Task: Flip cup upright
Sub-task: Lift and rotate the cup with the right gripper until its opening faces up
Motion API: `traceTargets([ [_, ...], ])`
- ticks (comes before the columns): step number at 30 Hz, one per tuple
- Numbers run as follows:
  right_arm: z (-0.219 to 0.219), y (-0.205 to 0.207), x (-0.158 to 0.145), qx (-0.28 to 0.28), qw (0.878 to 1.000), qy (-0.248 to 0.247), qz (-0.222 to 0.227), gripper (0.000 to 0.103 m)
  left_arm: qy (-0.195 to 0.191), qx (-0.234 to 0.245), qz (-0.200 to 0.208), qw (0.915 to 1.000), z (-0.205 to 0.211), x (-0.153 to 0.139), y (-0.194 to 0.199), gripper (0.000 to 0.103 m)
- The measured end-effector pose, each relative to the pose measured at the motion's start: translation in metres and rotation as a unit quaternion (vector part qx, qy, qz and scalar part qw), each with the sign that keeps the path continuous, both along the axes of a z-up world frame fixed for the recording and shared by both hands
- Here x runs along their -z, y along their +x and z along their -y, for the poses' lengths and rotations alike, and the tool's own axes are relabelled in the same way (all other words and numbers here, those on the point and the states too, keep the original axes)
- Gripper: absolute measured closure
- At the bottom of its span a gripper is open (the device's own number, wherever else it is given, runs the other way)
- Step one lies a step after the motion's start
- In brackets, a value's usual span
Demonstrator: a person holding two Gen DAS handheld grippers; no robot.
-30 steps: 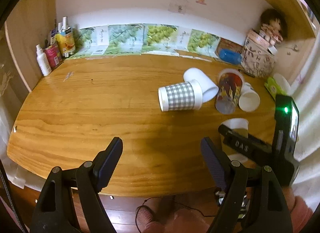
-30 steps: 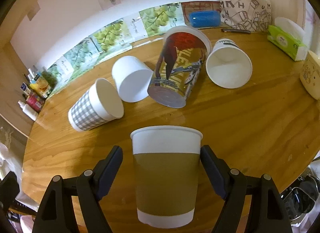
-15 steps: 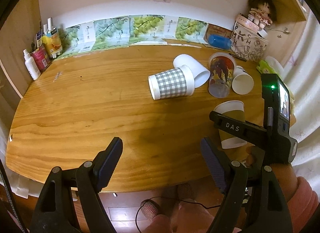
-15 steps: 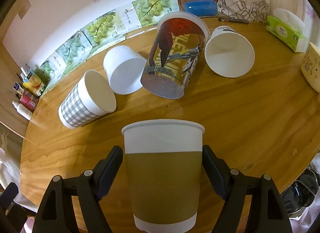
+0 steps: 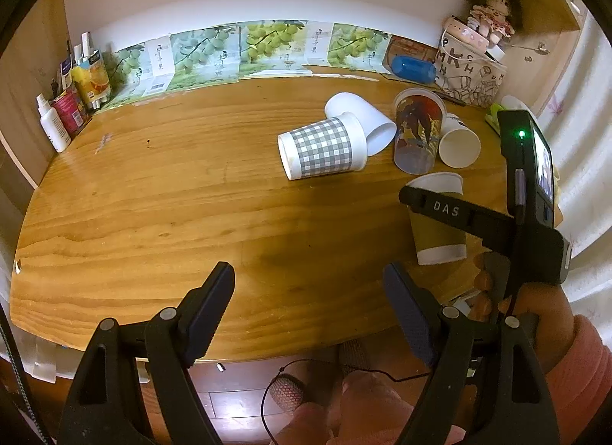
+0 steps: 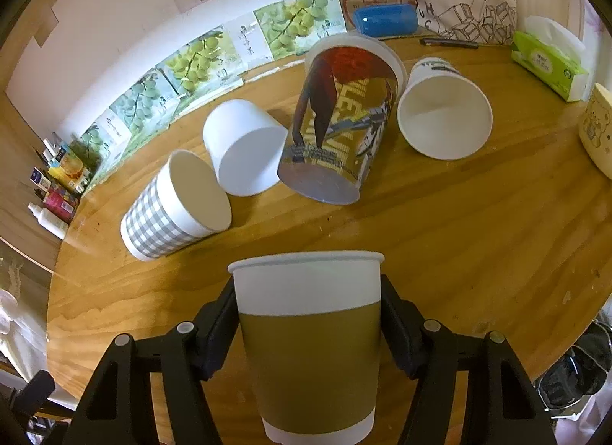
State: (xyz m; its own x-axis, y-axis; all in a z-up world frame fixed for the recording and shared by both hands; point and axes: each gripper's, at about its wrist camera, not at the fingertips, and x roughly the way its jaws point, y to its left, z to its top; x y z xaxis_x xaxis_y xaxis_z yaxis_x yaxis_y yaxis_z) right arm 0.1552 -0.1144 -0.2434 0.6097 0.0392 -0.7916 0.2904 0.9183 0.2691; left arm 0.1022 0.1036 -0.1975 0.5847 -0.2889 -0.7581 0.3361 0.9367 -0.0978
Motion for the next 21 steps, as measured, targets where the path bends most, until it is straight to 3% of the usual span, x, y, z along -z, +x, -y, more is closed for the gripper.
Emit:
traceTargets([
  [6, -0.005, -0.002, -0.011, -0.004, 1.000, -0.013, 0.026, 0.036, 0.003, 0.005, -0.002, 1.0000, 0.001, 0.001, -0.001, 0.020],
  [13, -0.013, -0.014, -0.023, -0.017, 0.995, -0.035, 0.096, 0.036, 0.004, 0.005, -0.002, 1.0000, 0.000, 0.001, -0.002, 0.020],
  [17, -0.025, -0.028, -0.024, -0.019, 0.985, -0.076, 0.157, 0.036, 0.008, 0.003, -0.005, 1.0000, -0.003, 0.005, -0.003, 0.020],
  [21, -0.042, -0.037, -0.022, -0.032, 0.967, -0.125, 0.221, 0.036, 0.016, 0.004, -0.010, 0.9998, -0.006, 0.008, -0.005, 0.020],
])
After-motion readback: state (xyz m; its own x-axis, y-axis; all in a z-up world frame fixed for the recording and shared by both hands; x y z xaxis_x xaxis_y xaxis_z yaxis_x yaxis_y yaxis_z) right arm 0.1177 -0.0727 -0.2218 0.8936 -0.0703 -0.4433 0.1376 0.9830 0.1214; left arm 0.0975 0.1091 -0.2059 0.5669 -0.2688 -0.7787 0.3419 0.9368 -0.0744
